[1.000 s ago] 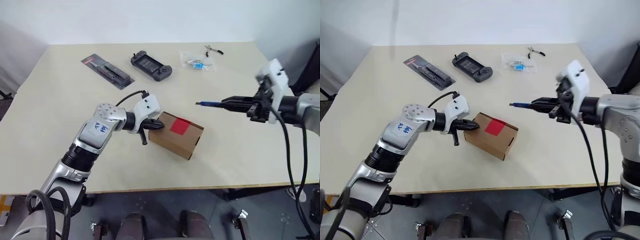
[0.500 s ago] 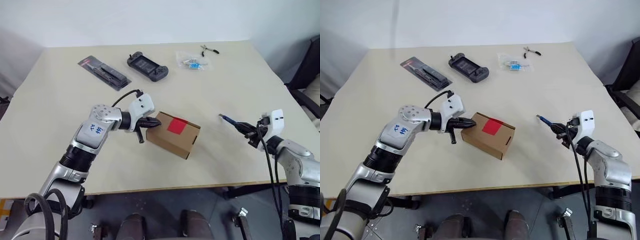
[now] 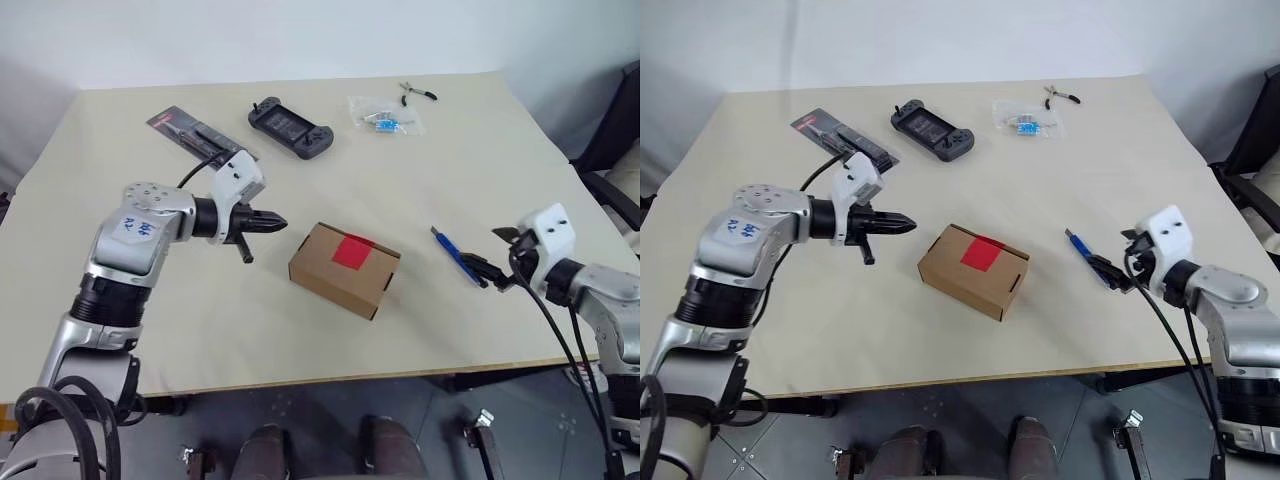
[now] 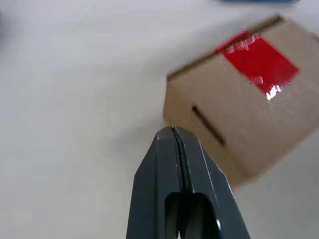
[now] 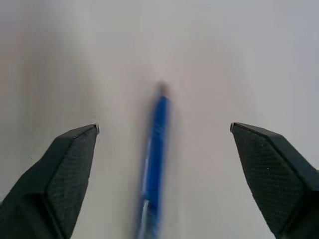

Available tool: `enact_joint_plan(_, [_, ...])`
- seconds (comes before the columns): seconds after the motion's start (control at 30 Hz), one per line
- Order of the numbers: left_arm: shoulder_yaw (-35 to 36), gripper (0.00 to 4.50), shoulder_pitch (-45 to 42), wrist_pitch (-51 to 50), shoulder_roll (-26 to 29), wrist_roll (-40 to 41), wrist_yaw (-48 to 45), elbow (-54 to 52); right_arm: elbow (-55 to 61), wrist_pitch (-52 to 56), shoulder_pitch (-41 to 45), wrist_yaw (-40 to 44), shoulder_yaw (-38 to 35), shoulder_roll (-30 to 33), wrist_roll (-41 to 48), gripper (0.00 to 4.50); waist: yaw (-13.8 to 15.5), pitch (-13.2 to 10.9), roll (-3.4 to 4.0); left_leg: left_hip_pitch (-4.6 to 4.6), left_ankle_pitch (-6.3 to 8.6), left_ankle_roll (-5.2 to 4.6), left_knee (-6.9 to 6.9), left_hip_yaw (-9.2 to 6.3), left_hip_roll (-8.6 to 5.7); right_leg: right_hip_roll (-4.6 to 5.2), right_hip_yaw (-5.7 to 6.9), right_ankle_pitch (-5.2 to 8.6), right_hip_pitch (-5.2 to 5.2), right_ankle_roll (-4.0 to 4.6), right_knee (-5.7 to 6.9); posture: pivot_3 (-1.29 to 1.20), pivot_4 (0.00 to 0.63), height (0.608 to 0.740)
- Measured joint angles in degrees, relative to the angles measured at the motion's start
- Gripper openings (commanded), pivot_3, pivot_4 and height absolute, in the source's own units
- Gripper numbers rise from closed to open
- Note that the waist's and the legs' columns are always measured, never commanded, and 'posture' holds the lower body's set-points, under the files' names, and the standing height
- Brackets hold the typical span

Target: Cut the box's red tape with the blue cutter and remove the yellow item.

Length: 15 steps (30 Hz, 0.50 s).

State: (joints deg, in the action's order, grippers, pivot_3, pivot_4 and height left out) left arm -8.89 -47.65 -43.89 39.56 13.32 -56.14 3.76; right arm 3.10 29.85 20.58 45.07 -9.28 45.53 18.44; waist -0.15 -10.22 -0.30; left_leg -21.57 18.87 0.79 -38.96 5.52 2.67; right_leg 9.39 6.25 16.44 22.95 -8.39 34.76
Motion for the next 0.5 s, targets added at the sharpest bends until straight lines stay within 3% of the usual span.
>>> enact_joint_plan(0.1, [0.0, 0.0, 2.2, -2.2, 1.4, 2.0, -1.8, -3.6, 1.7, 3.3, 6.0, 1.3, 4.2, -0.1, 0.5, 4.47, 0.0, -0.1, -0.14, -0.05, 0.0, -0.01, -0.05, -0.01, 0.0, 0.0, 0.0, 0.0, 0.01, 0.0, 0.0, 0.0, 0.15, 0.74])
enact_joint_plan(0.2, [-0.3, 0.0, 4.4, -4.5, 3.2, 3.9, -4.1, -7.8, 0.2, 2.7, 11.8, 3.0, 9.9, -0.6, -1.9, 3.85, 0.2, -0.1, -0.18, -0.12, 0.02, -0.02, -0.03, -0.04, 0.0, 0.0, 0.02, 0.0, 0.07, 0.0, -0.02, 0.0, 0.15, 0.74])
enact_joint_plan(0.4, [-6.3, 0.0, 9.8, -4.1, 7.1, 3.0, -7.4, -12.6, -14.8, -4.2, 20.2, 5.6, 21.0, -4.8, -10.9, 1.68, 0.0, -0.1, -0.21, -0.72, 0.03, -0.03, -0.23, 0.02, -0.01, 0.0, 0.02, -0.01, 0.69, -0.02, 0.1, 0.0, 0.15, 0.74])
enact_joint_plan(0.5, [-10.2, 0.0, 10.5, -3.4, 5.8, 1.6, -7.4, -12.5, -22.7, -8.8, 24.4, 7.9, 24.6, -8.2, -14.0, 0.68, -0.1, -0.1, -0.2, -0.74, 0.02, -0.01, -0.19, 0.04, 0.0, -0.01, 0.02, -0.01, 0.77, -0.02, 0.16, 0.0, 0.15, 0.74])
